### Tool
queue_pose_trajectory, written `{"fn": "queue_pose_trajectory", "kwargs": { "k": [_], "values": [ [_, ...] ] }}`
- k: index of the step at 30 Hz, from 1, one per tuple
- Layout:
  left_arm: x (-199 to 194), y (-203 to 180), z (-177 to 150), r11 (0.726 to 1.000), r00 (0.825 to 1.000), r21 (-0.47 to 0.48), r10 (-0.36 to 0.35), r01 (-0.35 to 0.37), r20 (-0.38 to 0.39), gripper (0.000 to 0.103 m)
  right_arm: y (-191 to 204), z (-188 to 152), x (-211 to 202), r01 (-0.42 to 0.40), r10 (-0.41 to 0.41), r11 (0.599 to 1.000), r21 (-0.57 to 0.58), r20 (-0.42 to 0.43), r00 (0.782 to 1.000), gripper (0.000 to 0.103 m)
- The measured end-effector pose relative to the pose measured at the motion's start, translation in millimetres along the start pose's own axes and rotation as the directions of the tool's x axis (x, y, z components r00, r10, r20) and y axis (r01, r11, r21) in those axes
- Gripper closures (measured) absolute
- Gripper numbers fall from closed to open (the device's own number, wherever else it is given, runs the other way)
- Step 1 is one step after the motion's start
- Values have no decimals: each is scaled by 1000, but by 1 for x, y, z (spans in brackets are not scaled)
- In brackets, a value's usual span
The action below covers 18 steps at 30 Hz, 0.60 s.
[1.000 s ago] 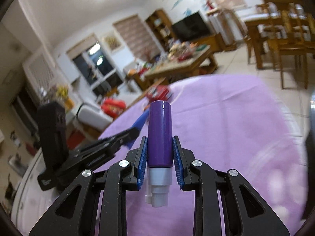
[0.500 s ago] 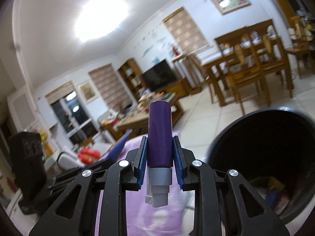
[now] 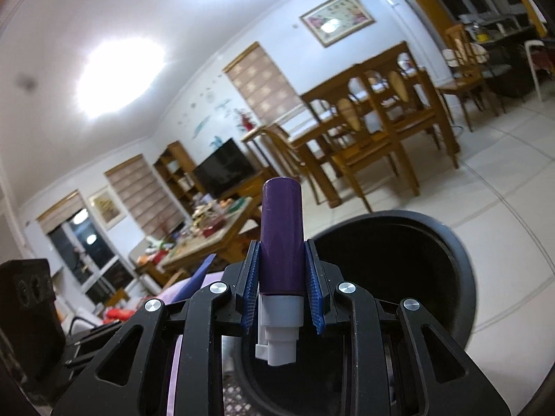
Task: Collect trash
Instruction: 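Carry blue strip and purple marker over the bin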
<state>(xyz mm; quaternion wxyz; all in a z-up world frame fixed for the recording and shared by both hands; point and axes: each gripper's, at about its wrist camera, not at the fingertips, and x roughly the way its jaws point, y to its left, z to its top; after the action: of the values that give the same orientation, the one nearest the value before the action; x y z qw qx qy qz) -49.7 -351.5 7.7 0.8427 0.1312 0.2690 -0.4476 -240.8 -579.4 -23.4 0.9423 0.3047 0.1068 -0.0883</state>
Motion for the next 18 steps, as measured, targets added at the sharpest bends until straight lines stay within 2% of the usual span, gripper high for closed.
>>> {"fn": "queue_pose_trajectory", "kwargs": {
  "k": [7,18],
  "values": [
    [37,-20,1,999,997,27,-31,33,-65,93,-46,-4,10,75,-73,995,62,-23,997,77],
    [64,-33,-6,997,991,55,-42,49,-131,93,-71,-13,33,123,-118,987,99,-53,992,77]
  ]
}}
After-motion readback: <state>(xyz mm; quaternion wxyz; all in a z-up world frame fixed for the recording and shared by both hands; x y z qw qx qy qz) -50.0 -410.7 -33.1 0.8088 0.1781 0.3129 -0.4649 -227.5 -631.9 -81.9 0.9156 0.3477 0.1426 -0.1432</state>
